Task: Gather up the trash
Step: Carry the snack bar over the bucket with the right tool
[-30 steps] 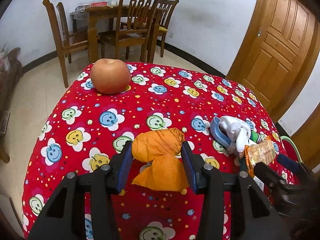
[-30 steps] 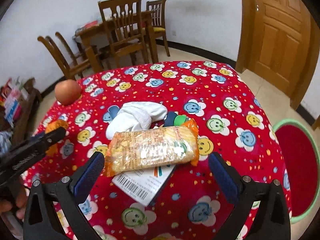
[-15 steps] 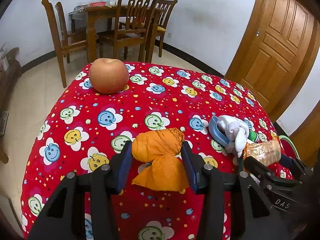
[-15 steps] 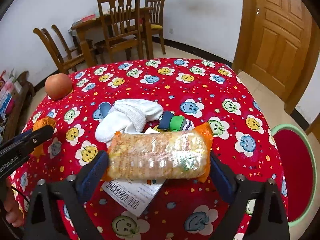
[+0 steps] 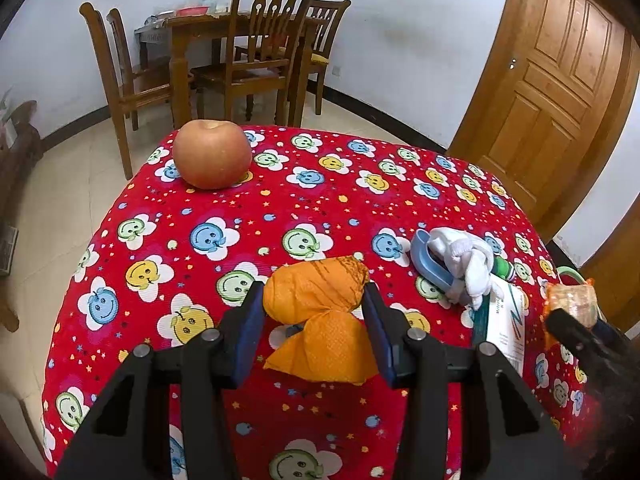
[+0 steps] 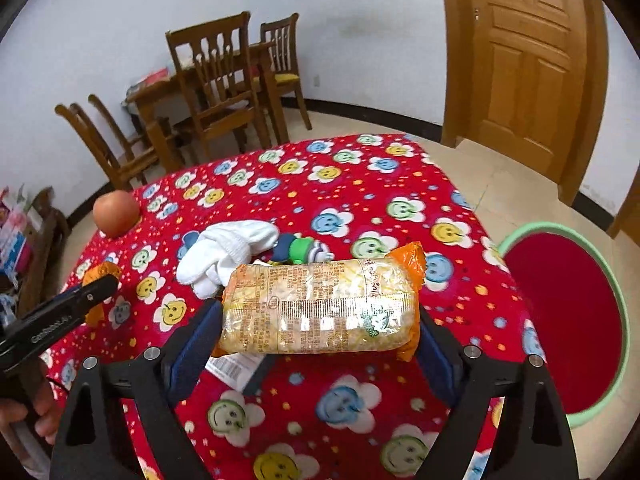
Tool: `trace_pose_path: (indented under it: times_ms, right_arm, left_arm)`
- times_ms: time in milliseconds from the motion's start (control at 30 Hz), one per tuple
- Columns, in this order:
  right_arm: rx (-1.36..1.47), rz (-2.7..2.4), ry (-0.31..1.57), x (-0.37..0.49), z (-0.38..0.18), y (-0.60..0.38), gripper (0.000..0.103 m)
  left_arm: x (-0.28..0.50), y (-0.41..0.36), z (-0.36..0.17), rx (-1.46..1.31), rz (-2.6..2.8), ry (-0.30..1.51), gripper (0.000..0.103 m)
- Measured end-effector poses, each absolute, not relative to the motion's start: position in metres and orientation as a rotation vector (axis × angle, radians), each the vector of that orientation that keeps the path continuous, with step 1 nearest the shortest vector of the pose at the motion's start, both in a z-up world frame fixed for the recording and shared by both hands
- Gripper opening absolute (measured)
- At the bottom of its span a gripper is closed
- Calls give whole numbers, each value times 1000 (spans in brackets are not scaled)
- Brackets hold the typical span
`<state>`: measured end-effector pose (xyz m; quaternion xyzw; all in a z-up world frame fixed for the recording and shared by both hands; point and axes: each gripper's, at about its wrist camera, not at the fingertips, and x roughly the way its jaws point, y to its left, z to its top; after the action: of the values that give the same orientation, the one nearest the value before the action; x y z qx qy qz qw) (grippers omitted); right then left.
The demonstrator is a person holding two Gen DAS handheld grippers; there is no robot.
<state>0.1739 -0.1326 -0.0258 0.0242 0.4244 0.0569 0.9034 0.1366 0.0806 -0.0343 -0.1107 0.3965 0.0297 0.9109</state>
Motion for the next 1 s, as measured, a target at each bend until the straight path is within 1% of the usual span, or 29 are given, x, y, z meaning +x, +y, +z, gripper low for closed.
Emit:
trace_pose_path:
  times_ms: [533, 1000]
  right_arm:
    - [153, 53, 815, 135, 6, -195, 90]
    - [218, -66, 781, 119, 14, -261, 90]
  left_arm:
    - [121, 40, -4, -164, 8, 785, 49]
    - [114, -29, 17, -110, -113, 775, 49]
